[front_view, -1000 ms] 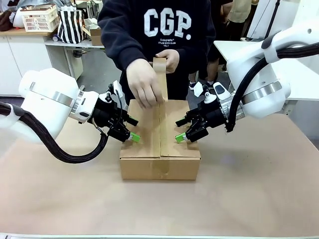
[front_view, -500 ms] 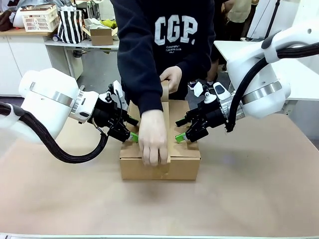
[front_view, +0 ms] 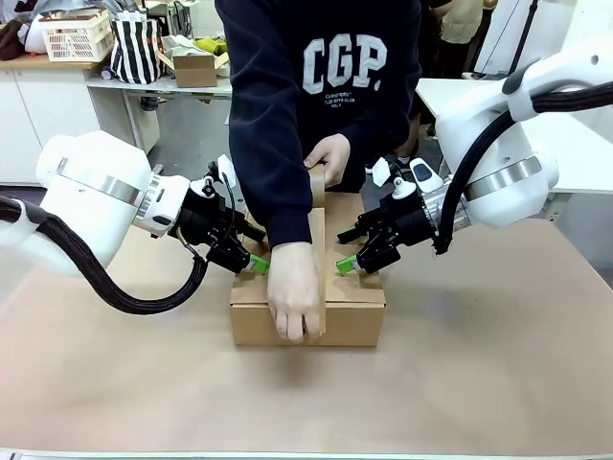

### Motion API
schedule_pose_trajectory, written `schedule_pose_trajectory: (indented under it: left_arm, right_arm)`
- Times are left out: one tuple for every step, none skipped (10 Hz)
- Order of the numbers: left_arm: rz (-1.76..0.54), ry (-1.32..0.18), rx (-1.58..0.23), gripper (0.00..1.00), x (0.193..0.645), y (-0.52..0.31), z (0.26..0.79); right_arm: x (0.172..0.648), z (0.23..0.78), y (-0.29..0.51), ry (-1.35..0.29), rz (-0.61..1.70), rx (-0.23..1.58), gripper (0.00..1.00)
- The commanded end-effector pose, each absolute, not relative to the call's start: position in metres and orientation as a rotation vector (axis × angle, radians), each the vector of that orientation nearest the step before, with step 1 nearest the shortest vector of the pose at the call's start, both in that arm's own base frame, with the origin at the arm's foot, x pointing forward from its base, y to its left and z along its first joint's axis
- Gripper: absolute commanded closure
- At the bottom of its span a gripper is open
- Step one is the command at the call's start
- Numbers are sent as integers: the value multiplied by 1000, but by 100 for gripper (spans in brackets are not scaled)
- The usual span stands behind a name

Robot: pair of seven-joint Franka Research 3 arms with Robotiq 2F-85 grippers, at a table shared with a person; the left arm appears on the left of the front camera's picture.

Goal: Pack the gift set into the box.
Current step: Press and hold the closed box until the human finishes sealing it.

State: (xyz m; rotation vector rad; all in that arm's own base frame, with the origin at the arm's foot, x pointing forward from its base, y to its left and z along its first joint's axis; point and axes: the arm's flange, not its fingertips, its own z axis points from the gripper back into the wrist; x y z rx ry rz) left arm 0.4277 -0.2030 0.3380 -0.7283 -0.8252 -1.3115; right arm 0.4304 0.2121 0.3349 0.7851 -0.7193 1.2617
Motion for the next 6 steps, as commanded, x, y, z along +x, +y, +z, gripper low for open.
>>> schedule_pose_trajectory:
  left_arm:
    - [-1303, -815, -732, 0, 427, -202, 338]
    - [-1303, -815, -732, 0, 427, -202, 338]
    - [-1303, -815, -732, 0, 427, -202, 338]
    - [-1303, -815, -732, 0, 427, -202, 338]
    - [-1303, -815, -732, 0, 427, -202, 338]
    - [-1303, -815, -732, 0, 427, -202, 338]
  right_arm:
    - [430, 335, 213, -709, 1255, 770, 0]
    - [430, 335, 213, -709, 1255, 770, 0]
    - [430, 335, 213, -709, 1255, 770, 0]
    - [430, 335, 213, -709, 1255, 770, 0]
    - [430, 335, 213, -709, 1255, 770, 0]
    - [430, 335, 213, -709, 1255, 770, 0]
